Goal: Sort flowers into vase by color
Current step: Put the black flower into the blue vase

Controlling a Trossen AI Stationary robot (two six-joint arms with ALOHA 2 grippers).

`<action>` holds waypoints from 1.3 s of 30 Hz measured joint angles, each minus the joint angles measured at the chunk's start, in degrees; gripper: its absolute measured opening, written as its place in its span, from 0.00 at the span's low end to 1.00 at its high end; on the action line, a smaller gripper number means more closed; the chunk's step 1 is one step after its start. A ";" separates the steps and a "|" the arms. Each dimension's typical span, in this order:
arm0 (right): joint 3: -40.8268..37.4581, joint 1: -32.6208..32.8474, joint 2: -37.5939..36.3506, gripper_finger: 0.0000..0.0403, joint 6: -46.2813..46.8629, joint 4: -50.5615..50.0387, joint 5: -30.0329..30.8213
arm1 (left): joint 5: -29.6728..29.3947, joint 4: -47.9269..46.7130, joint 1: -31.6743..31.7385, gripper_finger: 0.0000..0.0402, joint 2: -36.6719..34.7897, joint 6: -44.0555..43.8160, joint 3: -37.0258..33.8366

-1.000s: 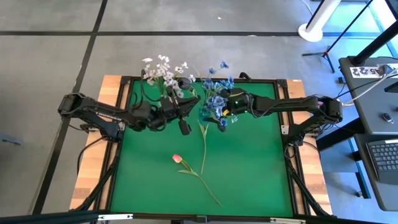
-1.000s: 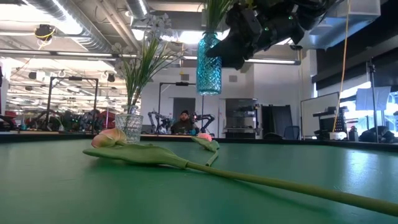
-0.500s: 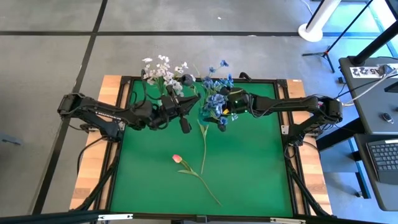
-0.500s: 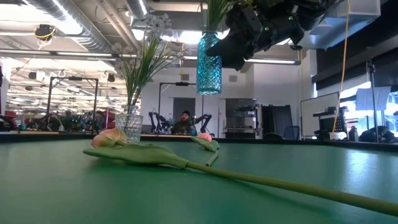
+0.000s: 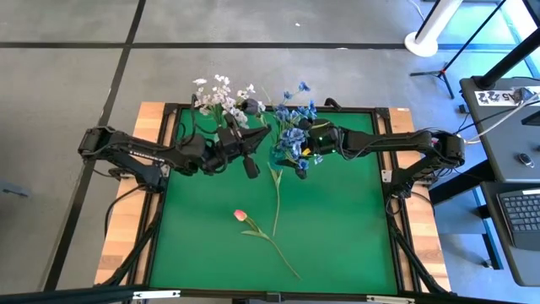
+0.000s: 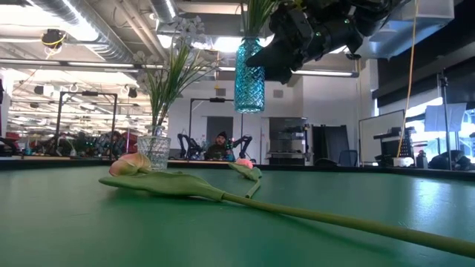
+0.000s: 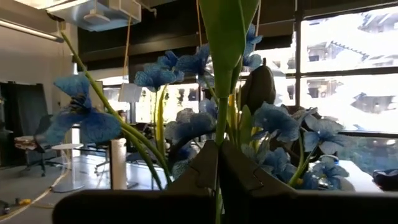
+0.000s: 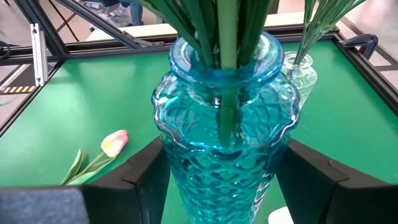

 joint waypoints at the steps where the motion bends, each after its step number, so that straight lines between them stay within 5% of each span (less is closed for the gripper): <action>1: 0.00 0.00 0.01 0.59 -0.01 -0.01 0.00 | 0.58 -0.02 0.00 0.00 0.00 -0.62 0.00; 23: -0.02 -0.07 0.20 0.59 0.12 0.68 0.52 | 0.62 -6.81 -0.07 0.00 0.32 -6.85 0.22; 30: 0.11 0.00 -1.34 0.59 -0.10 0.53 2.51 | -8.60 -13.03 -0.31 0.00 0.82 -5.34 -0.04; 39: 0.11 -0.01 -3.73 0.59 -0.27 0.88 1.60 | -7.95 -14.18 0.92 0.00 0.50 -7.60 0.04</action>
